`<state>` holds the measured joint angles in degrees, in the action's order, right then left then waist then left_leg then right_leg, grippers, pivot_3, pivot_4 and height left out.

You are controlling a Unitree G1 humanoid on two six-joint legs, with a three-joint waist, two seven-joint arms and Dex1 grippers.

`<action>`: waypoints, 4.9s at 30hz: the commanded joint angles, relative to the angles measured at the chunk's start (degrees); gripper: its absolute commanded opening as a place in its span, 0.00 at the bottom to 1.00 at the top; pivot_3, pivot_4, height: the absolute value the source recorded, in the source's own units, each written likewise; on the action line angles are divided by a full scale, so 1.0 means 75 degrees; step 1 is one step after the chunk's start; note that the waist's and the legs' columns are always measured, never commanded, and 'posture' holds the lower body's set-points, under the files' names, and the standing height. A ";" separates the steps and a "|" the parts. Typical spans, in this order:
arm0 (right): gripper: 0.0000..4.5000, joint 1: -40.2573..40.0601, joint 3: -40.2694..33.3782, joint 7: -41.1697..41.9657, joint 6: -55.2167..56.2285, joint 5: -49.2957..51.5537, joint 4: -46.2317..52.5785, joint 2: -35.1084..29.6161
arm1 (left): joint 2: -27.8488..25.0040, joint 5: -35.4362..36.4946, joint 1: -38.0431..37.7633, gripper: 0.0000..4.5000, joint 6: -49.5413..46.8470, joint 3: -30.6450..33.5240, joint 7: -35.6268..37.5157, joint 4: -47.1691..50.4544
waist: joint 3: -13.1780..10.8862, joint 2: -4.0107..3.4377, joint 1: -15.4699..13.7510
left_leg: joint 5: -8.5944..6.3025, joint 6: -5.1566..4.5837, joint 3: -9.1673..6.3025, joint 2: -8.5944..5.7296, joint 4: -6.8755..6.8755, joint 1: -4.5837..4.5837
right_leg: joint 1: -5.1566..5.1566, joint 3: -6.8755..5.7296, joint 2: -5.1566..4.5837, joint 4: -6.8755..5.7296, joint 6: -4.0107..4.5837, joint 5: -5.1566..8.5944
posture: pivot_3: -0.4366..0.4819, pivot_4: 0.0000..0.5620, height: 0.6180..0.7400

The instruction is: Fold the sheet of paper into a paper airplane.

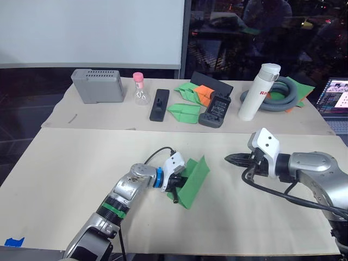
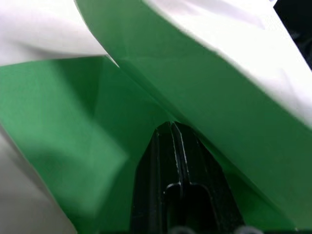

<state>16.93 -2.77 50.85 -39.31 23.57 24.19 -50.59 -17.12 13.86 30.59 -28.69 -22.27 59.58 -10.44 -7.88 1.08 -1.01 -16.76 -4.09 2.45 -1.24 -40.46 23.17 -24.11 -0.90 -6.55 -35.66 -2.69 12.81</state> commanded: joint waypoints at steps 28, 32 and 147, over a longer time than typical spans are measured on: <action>0.00 0.0967 0.3257 0.0193 -0.1047 -0.1580 0.0312 0.0212 | 0.0092 -0.0381 -0.0150 0.00 -0.0009 -0.0057 0.0073 -0.0013 | 0.0001 -0.0001 0.0033 | -0.0009 -0.0015 0.0003 0.0004 -0.0053 0.0001 | 0.0003 0.0003 0.0002 -0.0021 -0.0001 0.0001 | 0.48 0.27 1.00; 0.00 0.0798 0.3271 0.0122 -0.1056 -0.1637 0.0246 0.0249 | 0.0099 -0.0383 -0.0081 0.00 0.0001 -0.0029 0.0071 -0.0068 | 0.0001 -0.0001 0.0039 | -0.0009 -0.0015 0.0004 0.0005 -0.0054 0.0001 | 0.0003 0.0004 0.0004 -0.0022 -0.0001 0.0000 | 0.48 0.27 1.00; 0.00 -0.0350 0.0340 -0.1570 -0.2542 0.1632 -0.1282 0.2051 | -0.0879 -0.0253 -0.0828 0.00 -0.0091 0.0063 -0.0947 0.2353 | 0.0002 -0.0003 0.0033 | -0.0007 -0.0012 0.0012 0.0008 -0.0044 -0.0011 | 0.0007 0.0019 0.0013 -0.0033 -0.0001 0.0001 | 0.48 0.27 1.00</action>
<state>14.94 1.11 39.15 -58.03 34.76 12.62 -35.32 -24.16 12.87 24.41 -30.65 -21.10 53.08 6.04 -7.87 1.06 -0.76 -16.81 -4.18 2.55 -1.17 -40.79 23.09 -24.07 -0.75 -6.45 -35.91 -2.70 12.82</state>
